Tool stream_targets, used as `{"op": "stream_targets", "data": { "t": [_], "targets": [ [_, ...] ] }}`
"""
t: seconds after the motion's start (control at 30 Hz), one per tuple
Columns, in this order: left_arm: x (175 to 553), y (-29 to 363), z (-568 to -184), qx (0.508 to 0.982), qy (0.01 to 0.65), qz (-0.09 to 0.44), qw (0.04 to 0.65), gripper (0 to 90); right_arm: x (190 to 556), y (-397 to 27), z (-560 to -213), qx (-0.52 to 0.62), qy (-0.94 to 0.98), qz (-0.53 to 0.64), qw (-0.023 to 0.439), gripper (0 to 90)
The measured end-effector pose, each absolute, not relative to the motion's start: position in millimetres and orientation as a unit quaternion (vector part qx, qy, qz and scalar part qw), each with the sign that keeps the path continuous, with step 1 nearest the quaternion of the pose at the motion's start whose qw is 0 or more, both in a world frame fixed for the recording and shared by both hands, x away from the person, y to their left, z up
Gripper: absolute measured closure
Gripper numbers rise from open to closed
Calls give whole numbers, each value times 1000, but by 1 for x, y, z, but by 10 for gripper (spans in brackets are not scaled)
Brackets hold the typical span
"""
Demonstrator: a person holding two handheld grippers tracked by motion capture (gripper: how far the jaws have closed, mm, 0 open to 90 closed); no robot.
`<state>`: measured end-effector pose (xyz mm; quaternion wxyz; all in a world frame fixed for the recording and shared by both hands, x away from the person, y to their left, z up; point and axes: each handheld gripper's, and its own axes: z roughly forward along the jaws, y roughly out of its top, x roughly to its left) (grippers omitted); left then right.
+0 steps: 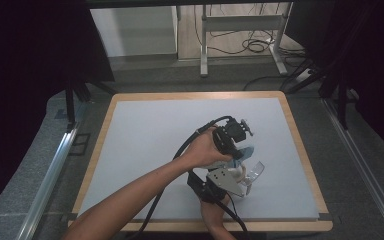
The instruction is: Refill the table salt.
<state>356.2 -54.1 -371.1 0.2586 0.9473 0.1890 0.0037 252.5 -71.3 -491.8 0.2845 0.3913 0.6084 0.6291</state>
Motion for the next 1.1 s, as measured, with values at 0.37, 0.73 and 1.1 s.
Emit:
{"op": "stream_targets", "data": {
  "t": [0.37, 0.73, 1.1],
  "targets": [
    [355, -59, -370, 949, 186, 5, 254, 900, 252, -74, -489, 396, 604, 629, 287, 514],
    [357, -54, -371, 947, 190, 3, 261, 900, 252, -72, -491, 395, 607, 628, 284, 513],
    [356, -48, -371, 943, 191, -2, 274, 900, 248, -71, -497, 394, 612, 624, 283, 506]
  ]
}}
